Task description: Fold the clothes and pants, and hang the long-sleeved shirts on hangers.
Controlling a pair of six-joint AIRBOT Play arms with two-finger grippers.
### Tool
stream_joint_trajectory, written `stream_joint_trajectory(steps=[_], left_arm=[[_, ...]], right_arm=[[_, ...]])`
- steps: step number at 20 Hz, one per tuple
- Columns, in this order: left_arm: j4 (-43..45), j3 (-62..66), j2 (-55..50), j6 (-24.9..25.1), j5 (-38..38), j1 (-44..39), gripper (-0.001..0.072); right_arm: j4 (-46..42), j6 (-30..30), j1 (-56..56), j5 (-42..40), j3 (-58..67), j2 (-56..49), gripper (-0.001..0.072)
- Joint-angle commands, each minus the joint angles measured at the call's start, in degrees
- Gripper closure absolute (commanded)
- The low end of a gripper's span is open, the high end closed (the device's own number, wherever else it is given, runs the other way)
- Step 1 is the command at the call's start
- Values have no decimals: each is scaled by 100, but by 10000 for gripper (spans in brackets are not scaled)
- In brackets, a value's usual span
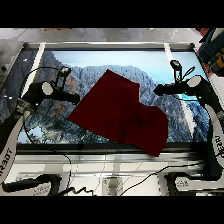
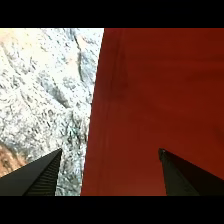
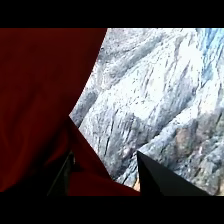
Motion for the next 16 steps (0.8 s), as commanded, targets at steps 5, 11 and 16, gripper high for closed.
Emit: stream_joint_trajectory(steps=[5, 11, 16], left_arm=[[0, -2, -2, 2, 15, 0, 4], [0, -2, -50, 0, 39, -2, 4], [0, -4, -72, 0, -81, -7, 4]], right_arm=[[-343, -17, -37, 2068, 7, -4, 348], [-83, 0, -643, 3580, -74, 837, 694], [-476, -151, -2153, 3713, -1895, 2675, 695]])
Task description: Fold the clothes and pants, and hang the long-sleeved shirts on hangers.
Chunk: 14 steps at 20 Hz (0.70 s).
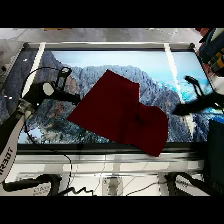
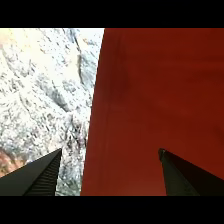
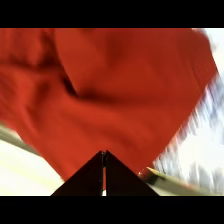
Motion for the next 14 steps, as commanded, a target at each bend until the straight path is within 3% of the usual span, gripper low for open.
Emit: stream_joint_trajectory(steps=[1, 2, 3, 4, 5, 8, 10, 14], left_arm=[[2, -2, -7, 0, -105, 0, 4], [0, -2, -7, 0, -103, 0, 4], [-2, -2, -7, 0, -105, -2, 4], [0, -2, -7, 0, -109, -4, 4], [0, -2, -7, 0, -155, -4, 4], [7, -2, -7, 0, -487, -4, 7], [26, -2, -9, -2, -560, -4, 11], [50, -2, -7, -243, -601, 83, 15]], right_arm=[[-61, -76, -1067, 131, -1438, 1156, 695], [13, 205, -1279, -142, -1912, 1340, 681], [63, 732, -1419, -518, -2389, 1440, 533], [107, 1056, -1453, -776, -2787, 1447, 320], [170, 1093, -1449, -1005, -3158, 1401, 168], [190, 1093, -1451, -1456, -3823, 1185, 175], [245, 1117, -1449, -1740, -3967, 979, 285], [850, 1235, -1449, -2240, -3993, 151, 284]])
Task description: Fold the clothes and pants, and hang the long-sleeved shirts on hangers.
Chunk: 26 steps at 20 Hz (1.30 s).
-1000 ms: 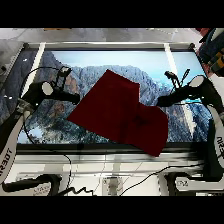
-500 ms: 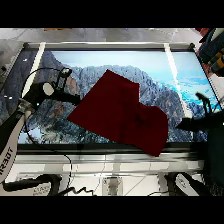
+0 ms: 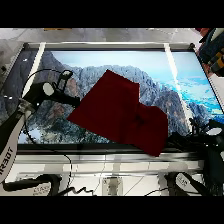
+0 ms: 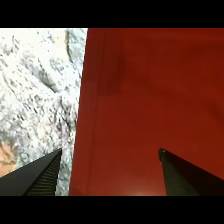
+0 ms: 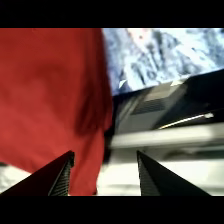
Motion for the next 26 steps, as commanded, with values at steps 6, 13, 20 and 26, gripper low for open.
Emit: stream_joint_trajectory(steps=[6, 13, 20, 26], left_arm=[[13, -2, -2, -584, -704, 702, 16], [-439, -42, -50, -308, -1161, 2179, 121], [-2610, -516, -1119, 625, -1821, 2712, 158], [-2601, -520, -1694, 835, -1810, 2028, 227]], right_arm=[[1440, -1088, -17, -533, -138, -1255, 522], [1663, -1574, -15, -466, -105, -479, 693], [1663, -1569, -15, -328, -105, -111, 695], [1659, -1574, -15, -334, -98, -111, 694]])
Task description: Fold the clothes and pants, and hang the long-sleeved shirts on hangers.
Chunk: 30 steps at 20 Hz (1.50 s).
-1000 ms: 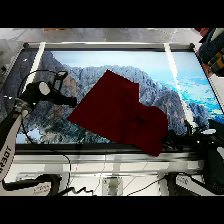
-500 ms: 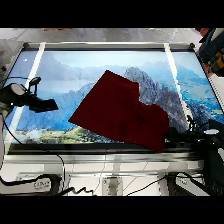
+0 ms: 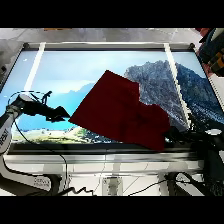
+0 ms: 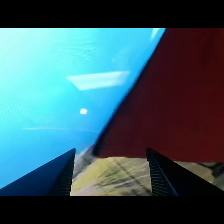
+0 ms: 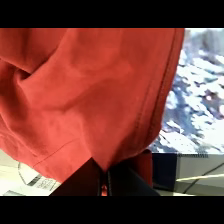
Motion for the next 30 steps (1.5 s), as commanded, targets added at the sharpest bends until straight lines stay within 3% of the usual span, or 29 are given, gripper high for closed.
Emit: stream_joint_trajectory(steps=[1, 3, 7, 12, 18, 25, 30], left_arm=[[-63, -31, -317, 199, 9, -317, 228], [-63, -31, -358, 343, 96, -461, 255], [-63, -17, -356, 695, 118, -592, 693], [-354, 125, -251, 927, 114, -581, 690], [-1537, 1134, 695, 927, 122, -282, 691], [-2876, 1941, 3169, 925, 531, 560, 691], [-2841, 1939, 5160, 927, 1467, 968, 690]], right_arm=[[9, -7, 0, 26, 7, 13, 694], [9, -9, 0, -26, 7, 13, 695], [11, -13, 0, -155, 7, 13, 695], [90, -162, 0, 22, 243, 20, 695], [750, -321, 0, 986, 1987, 564, 695], [1102, -323, 0, 57, 4485, 2253, 695], [1110, -315, 0, -610, 5534, 3176, 695]])
